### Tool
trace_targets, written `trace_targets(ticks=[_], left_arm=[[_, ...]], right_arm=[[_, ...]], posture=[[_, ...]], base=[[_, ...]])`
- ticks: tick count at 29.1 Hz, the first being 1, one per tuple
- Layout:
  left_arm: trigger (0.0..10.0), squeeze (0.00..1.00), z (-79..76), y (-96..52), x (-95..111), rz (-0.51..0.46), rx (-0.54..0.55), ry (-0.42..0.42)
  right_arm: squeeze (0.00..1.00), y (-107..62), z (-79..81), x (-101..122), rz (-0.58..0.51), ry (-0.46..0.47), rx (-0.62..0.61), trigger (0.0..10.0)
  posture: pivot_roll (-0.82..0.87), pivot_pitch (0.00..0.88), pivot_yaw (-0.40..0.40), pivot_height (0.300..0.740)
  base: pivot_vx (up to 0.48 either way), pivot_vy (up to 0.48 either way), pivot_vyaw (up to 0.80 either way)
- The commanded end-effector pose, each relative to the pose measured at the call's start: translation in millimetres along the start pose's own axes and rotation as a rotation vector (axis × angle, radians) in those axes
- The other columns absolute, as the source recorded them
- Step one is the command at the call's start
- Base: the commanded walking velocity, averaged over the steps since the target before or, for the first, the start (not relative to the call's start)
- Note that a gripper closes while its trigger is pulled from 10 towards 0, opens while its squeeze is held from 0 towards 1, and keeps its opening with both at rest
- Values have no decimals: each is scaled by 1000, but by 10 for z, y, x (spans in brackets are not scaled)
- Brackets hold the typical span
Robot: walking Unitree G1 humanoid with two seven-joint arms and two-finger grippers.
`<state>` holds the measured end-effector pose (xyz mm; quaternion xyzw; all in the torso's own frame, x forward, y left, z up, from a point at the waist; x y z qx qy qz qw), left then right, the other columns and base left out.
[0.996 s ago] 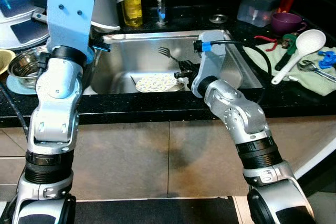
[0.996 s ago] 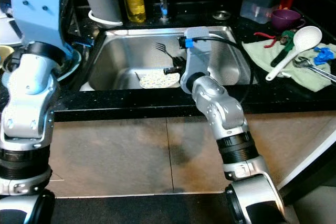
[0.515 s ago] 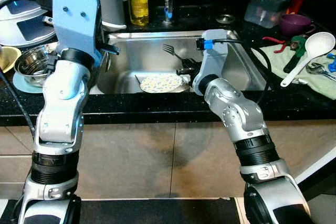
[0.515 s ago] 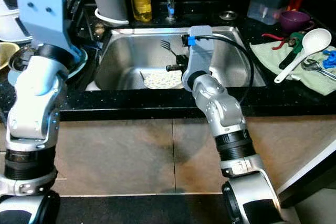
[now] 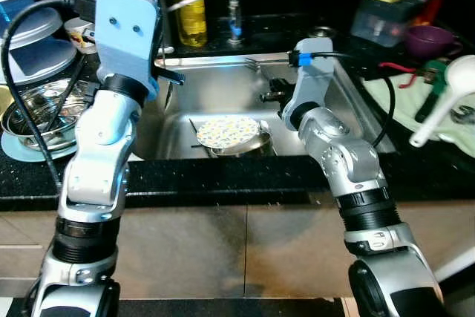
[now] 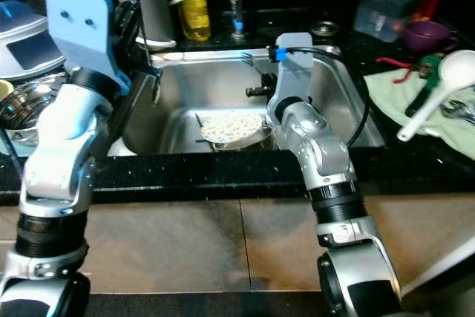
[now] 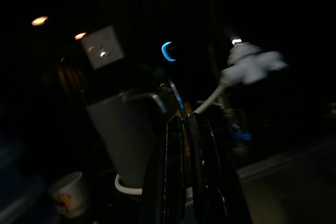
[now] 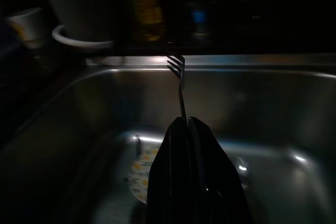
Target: Kitchen organization
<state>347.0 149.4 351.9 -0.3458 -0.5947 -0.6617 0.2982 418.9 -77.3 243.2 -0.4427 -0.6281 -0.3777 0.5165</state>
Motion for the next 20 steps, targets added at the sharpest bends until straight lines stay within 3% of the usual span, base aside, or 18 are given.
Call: trace_targets(ticks=[1, 6, 11, 13, 18, 20], left_arm=[[10000, 0, -55, -6, -55, 22, -19, -11], [10000, 0, -61, 1, -57, 23, -23, -19], [10000, 0, -64, -2, -88, 37, -18, -40], [10000, 0, -70, -12, -125, 55, -20, -40], [10000, 0, -71, -35, -197, 84, -20, -47], [10000, 0, -79, -43, -230, 98, -22, -53]], right_arm=[[0, -4, -81, -19, 5, -7, -20, 10000], [0, -5, -73, -13, 6, -26, -6, 10000], [0, -12, -19, -113, 70, -119, 47, 10000], [0, -19, 10, -166, 120, -224, 86, 10000], [0, -42, 95, -225, 205, -345, 164, 10000], [0, -98, 127, -368, 314, -431, 216, 10000]], posture=[[10, 0, 28, 740], [9, 0, 30, 740], [9, 0, 29, 740], [14, 0, 28, 740], [12, 0, 29, 740], [11, 0, 29, 740]], base=[[368, 0, -750], [347, 0, 0], [0, 0, 0], [0, 0, 0], [0, 0, 0], [0, 0, 0]])
Point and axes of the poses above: a point about 5 cm out from each wrist's last joint towards the gripper, its own y axis pointing out of the wrist towards the gripper, its own x axis along the axis of the wrist's last joint, z = x × y, the point moved 5 cm from there along y, pointing out of the wrist towards the gripper, and after that the axes turned 15 degrees about -y, right-handed, at the moved point
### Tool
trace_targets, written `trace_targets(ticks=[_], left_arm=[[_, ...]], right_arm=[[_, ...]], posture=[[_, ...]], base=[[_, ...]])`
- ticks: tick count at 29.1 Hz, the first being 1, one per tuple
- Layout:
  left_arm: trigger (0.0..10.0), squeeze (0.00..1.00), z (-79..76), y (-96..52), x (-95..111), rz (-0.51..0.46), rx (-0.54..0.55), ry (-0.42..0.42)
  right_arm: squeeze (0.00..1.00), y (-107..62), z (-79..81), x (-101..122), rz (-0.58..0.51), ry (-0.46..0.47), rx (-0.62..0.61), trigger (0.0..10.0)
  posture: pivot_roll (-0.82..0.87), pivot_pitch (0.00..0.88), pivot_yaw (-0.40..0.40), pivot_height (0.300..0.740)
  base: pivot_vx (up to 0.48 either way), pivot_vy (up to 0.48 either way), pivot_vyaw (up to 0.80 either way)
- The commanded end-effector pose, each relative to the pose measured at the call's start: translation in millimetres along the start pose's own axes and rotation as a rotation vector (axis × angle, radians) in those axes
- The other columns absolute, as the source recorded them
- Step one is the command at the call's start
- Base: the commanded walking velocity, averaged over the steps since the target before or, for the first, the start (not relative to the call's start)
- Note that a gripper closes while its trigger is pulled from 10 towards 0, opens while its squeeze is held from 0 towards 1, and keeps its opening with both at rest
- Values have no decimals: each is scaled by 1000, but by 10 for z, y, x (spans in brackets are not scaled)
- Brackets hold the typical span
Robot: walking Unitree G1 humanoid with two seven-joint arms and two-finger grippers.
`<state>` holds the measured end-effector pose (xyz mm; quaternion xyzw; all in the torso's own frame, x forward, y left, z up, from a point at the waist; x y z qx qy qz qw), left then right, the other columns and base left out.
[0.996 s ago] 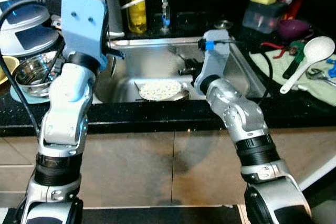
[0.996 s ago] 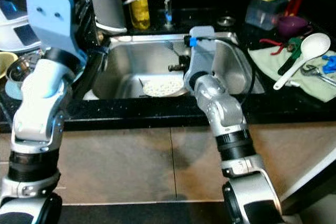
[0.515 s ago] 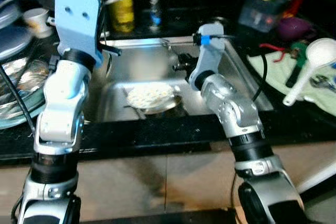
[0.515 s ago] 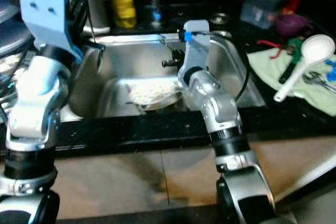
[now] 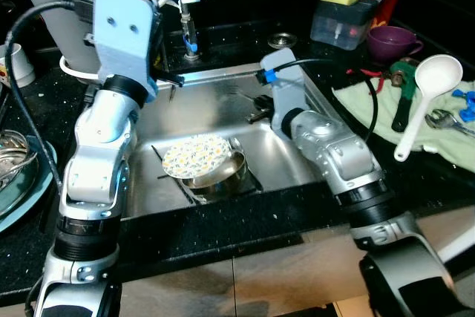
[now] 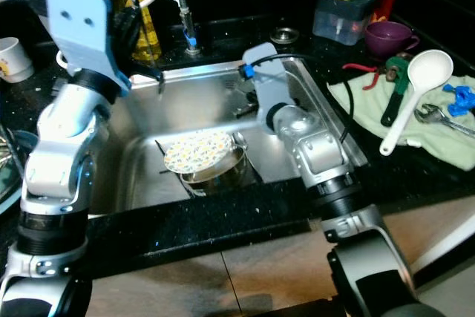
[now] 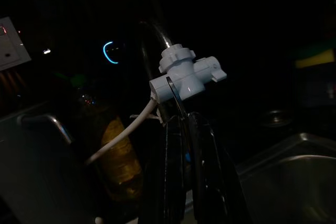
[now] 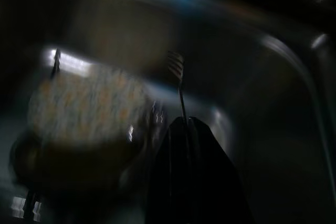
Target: Kitchen organization
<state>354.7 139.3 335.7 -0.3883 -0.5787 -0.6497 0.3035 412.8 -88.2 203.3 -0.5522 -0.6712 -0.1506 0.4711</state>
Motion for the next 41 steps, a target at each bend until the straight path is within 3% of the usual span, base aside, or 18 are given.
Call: trace_targets(ticks=[1, 4, 9, 10, 11, 12, 15, 18, 19, 23, 25, 26, 28, 29, 30, 31, 36, 41], left_arm=[[10000, 0, 22, -20, -57, 23, 6, -6], [10000, 0, 17, -17, -59, 25, 4, -10], [10000, 0, 9, -15, -70, 30, 1, -12], [10000, 0, 3, -20, -86, 36, 0, -12], [10000, 0, 3, -20, -86, 36, 0, -12], [10000, 0, 0, -24, -100, 42, -1, -11], [10000, 0, -4, -34, -137, 53, -3, -11], [10000, 0, 3, -44, -203, 71, -6, -10], [10000, 0, -52, -56, -274, 91, -55, -36], [10000, 0, -154, -74, -329, 99, -133, -64], [10000, 0, -222, -95, -403, 104, -191, -108], [10000, 0, -222, -95, -403, 104, -191, -108], [10000, 0, -181, -119, -589, 140, -189, -161], [10000, 0, -181, -119, -589, 140, -189, -161], [10000, 0, -141, -144, -759, 188, -173, -240], [10000, 0, -134, -152, -797, 198, -170, -260], [10000, 0, -109, -256, -1126, 324, -148, -217], [10000, 0, -31, -429, -1430, 462, -76, -214]], right_arm=[[0, 1, 130, 50, 33, -67, 57, 10000], [0, -9, 136, -126, 160, -164, 61, 10000], [0, -31, 268, -133, 160, -160, 137, 10000], [592, -38, 321, -128, 156, -155, 165, 10000], [592, -38, 321, -128, 156, -155, 165, 10000], [1000, -38, 365, -110, 143, -141, 184, 10000], [1000, -2, 381, -36, 88, -67, 170, 10000], [1000, 28, 227, 76, 6, 39, 78, 10000], [47, -9, 103, 196, -83, 131, 43, 10000], [0, -92, -30, 366, -220, 252, 21, 10000], [0, -216, -130, 514, -370, 418, 50, 10000], [0, -216, -130, 514, -370, 418, 50, 10000], [0, -424, -225, 684, -557, 595, 112, 10000], [0, -424, -225, 684, -557, 595, 112, 10000], [0, -604, -222, 824, -677, 615, 174, 10000], [0, -649, -218, 857, -705, 615, 188, 10000], [0, -777, -59, 969, -759, 545, 275, 10000], [0, -802, 125, 958, -740, 484, 341, 10000]], posture=[[10, 0, 28, 740], [10, 0, 27, 740], [9, 0, 25, 740], [9, 0, 23, 740], [9, 0, 23, 740], [9, 0, 23, 740], [9, 0, 21, 740], [10, 0, 19, 740], [1, 0, 23, 740], [-4, 0, 23, 740], [-9, 0, 23, 740], [-9, 0, 23, 740], [-22, 0, 29, 740], [-22, 0, 29, 740], [-22, 0, 29, 740], [-22, 0, 29, 740], [-37, 0, 38, 740], [-34, 0, 34, 740]], base=[[0, 0, 0], [0, 0, 0], [0, 0, 0], [0, 0, 0], [0, 0, 0], [0, 0, 0], [0, 0, 0], [0, 0, 0], [0, 0, 0], [0, 0, 0], [0, 0, 0], [0, 0, 0], [0, 0, 0], [0, 0, 0], [0, 0, 0], [0, 0, 0], [0, 0, 0], [0, 0, 0]])
Point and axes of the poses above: a point about 5 cm out from each wrist's last joint towards the gripper, its own y axis pointing out of the wrist towards the gripper, its own x axis along the axis of the wrist's last joint, z = x × y, the point moved 5 cm from there along y, pointing out of the wrist towards the gripper, and after that the axes turned 15 degrees about -y, right-handed, at the moved point
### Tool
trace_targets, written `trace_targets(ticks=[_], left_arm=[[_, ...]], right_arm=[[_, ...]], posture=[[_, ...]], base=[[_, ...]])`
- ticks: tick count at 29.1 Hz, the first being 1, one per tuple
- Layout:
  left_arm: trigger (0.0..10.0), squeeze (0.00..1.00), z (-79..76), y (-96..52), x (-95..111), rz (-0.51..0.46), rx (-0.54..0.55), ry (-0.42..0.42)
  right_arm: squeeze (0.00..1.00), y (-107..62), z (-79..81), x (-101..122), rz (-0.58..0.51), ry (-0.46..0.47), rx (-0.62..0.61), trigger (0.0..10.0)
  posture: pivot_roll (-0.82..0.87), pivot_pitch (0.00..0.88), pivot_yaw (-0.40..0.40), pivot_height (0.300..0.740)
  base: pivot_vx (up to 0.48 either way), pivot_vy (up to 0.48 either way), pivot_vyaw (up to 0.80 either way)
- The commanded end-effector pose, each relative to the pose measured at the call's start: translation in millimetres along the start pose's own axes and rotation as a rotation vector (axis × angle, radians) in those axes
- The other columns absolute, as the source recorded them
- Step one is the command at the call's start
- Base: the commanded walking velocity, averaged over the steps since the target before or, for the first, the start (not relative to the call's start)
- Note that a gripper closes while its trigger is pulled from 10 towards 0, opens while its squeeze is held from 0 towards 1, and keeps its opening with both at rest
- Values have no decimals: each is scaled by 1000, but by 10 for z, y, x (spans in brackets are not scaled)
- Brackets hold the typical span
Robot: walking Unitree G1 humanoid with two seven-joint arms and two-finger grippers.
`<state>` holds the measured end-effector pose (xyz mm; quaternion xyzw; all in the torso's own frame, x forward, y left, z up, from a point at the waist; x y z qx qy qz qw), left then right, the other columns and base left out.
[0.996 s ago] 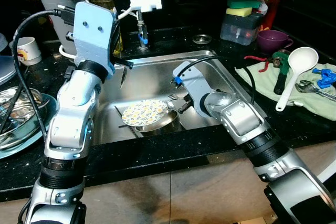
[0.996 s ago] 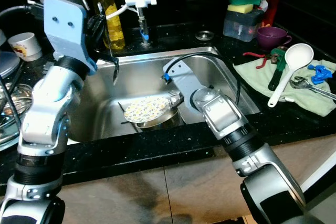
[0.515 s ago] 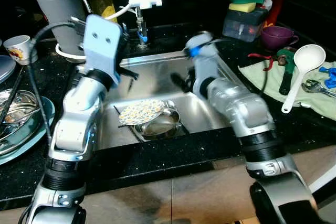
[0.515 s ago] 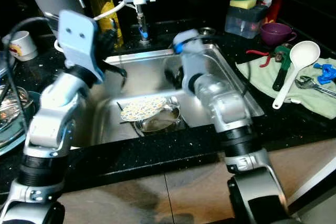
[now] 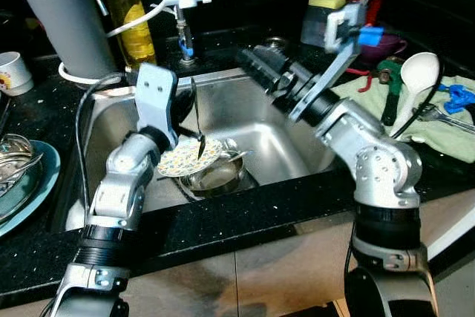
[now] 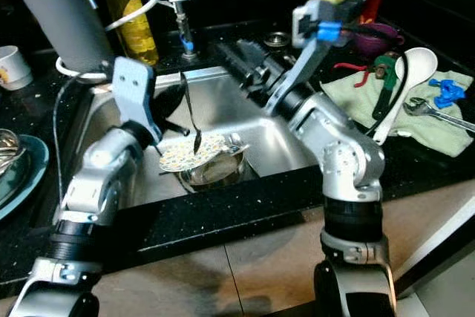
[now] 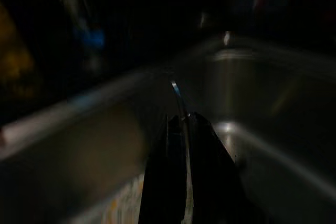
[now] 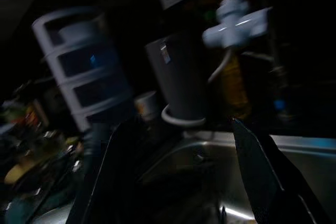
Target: Kitchen organization
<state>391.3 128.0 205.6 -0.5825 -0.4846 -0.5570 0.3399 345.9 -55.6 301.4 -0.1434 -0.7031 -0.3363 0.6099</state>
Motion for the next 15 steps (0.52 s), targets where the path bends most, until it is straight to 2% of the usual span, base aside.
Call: trace_targets(ticks=[1, 7, 8, 10, 11, 15], left_arm=[[10000, 0, 98, -44, -176, 66, 41, 1], [10000, 0, 123, -89, -310, 106, 54, -36], [10000, 647, 135, -93, -312, 104, 57, -39], [10000, 647, 143, -95, -312, 102, 59, -41], [10000, 1000, 154, -97, -308, 101, 63, -37], [10000, 1000, 182, -100, -213, 65, 78, -24]], right_arm=[[0, -3, 96, -42, 21, -4, 39, 10000], [0, -33, 146, -221, 88, -40, 46, 10000], [0, -38, 163, -250, 99, -47, 53, 10000], [0, -41, 174, -267, 106, -52, 57, 10000], [0, -43, 185, -287, 114, -59, 60, 10000], [0, -48, 199, -329, 127, -70, 62, 10000]], posture=[[-34, 0, 34, 740], [-31, 0, 29, 740], [-29, 0, 26, 740], [-29, 0, 26, 740], [-26, 0, 26, 740], [-24, 0, 25, 740]], base=[[0, 0, 0], [0, 0, 0], [0, 0, 0], [0, 0, 0], [0, 0, 0], [0, 0, 0]])
Point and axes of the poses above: a point about 5 cm out from each wrist's last joint towards the gripper, its own y axis pointing out of the wrist towards the gripper, its own x axis along the axis of the wrist's last joint, z = x × y, the point moved 5 cm from there along y, pointing out of the wrist towards the gripper, and after that the axes turned 15 degrees about -y, right-handed, at the moved point
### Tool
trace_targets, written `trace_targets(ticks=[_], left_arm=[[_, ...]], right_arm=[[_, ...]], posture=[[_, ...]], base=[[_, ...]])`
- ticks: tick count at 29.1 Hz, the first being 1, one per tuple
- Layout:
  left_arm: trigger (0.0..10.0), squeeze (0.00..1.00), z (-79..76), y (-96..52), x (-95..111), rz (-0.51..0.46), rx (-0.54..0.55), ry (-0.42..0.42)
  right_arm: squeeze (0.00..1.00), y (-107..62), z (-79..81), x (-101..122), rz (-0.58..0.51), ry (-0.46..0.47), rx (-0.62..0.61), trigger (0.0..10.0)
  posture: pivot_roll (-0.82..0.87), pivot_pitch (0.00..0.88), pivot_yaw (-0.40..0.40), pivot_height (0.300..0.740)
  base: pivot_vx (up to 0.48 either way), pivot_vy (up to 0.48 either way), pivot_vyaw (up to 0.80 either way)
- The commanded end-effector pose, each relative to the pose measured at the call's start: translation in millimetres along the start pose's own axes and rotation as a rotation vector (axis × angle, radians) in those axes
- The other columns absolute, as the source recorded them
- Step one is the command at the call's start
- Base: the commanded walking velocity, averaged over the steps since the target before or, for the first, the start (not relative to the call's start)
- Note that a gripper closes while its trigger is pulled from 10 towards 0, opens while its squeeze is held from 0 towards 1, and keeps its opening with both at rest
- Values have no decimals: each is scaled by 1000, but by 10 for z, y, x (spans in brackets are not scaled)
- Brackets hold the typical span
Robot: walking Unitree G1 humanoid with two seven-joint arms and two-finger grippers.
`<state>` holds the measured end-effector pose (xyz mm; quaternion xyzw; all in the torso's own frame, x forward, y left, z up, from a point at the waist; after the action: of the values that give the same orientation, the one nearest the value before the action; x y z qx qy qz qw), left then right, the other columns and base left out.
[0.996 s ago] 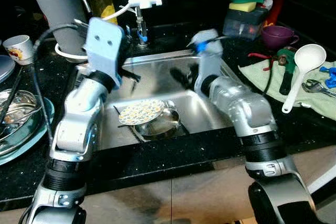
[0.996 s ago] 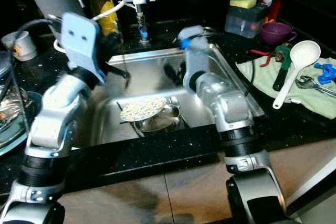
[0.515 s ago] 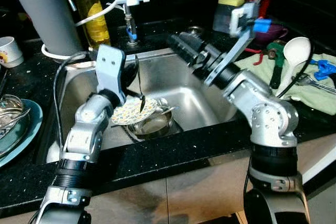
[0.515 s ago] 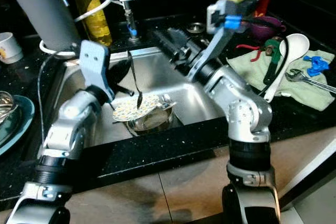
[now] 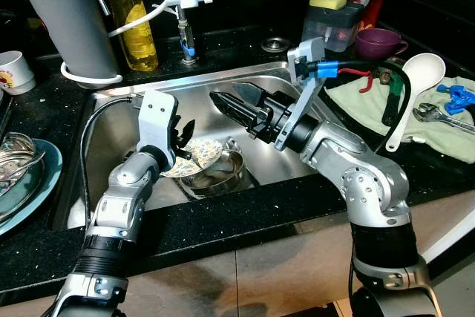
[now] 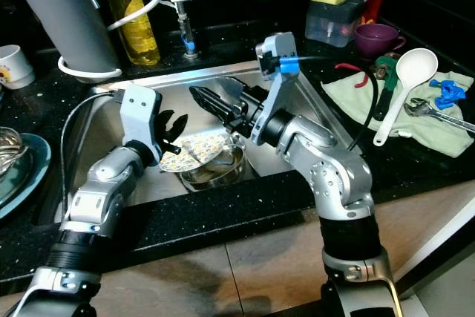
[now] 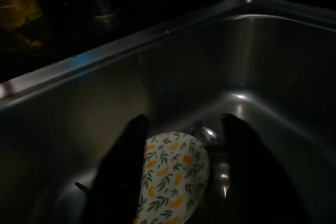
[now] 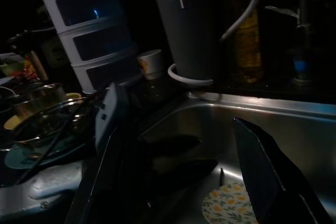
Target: Kitchen organization
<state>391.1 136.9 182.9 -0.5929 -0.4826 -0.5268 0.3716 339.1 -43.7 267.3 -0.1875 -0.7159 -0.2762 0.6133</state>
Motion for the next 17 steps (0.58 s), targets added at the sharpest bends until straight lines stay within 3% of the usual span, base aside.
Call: trace_targets(ticks=[1, 3, 5, 7, 9, 13, 17], left_arm=[[10000, 1000, 47, -38, 133, -60, 25, 10], [10000, 1000, 34, -41, 192, -85, 26, 17], [10000, 0, -32, -52, 333, -141, 16, 41], [10000, 0, -145, -80, 497, -202, -6, 78], [10000, 0, -228, -103, 588, -234, -20, 103], [10000, 0, -268, -116, 616, -241, -18, 121], [10000, 0, -321, -190, 641, -246, -10, 146]], right_arm=[[0, 7, -2, -13, -9, -7, -19, 10000], [0, 4, -31, -21, -11, -3, -37, 10000], [0, -13, -150, -27, -27, 23, -111, 10000], [0, -60, -317, 0, -75, 72, -212, 10000], [0, -102, -387, 23, -110, 93, -251, 10000], [0, -134, -369, 26, -124, 88, -240, 10000], [0, -228, -142, -78, -135, 76, -152, 10000]], posture=[[-23, 0, 25, 740], [-23, 0, 25, 740], [-21, 0, 26, 740], [-20, 0, 25, 740], [-20, 0, 26, 740], [-20, 0, 28, 740], [-24, 0, 32, 740]], base=[[0, 0, 0], [0, 0, 0], [0, 0, 0], [0, 0, 0], [0, 0, 0], [0, 0, 0], [0, 0, 0]])
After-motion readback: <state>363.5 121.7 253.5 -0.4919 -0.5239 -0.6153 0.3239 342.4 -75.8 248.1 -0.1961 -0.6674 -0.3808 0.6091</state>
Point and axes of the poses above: a point about 5 cm out from each wrist's last joint towards the gripper, its own y axis pointing out of the wrist towards the gripper, its own x axis along the axis of the wrist's last joint, z = x × y, the point moved 5 cm from there along y, pointing out of the wrist towards the gripper, and after that the axes turned 15 degrees about -y, right-handed, at the moved point
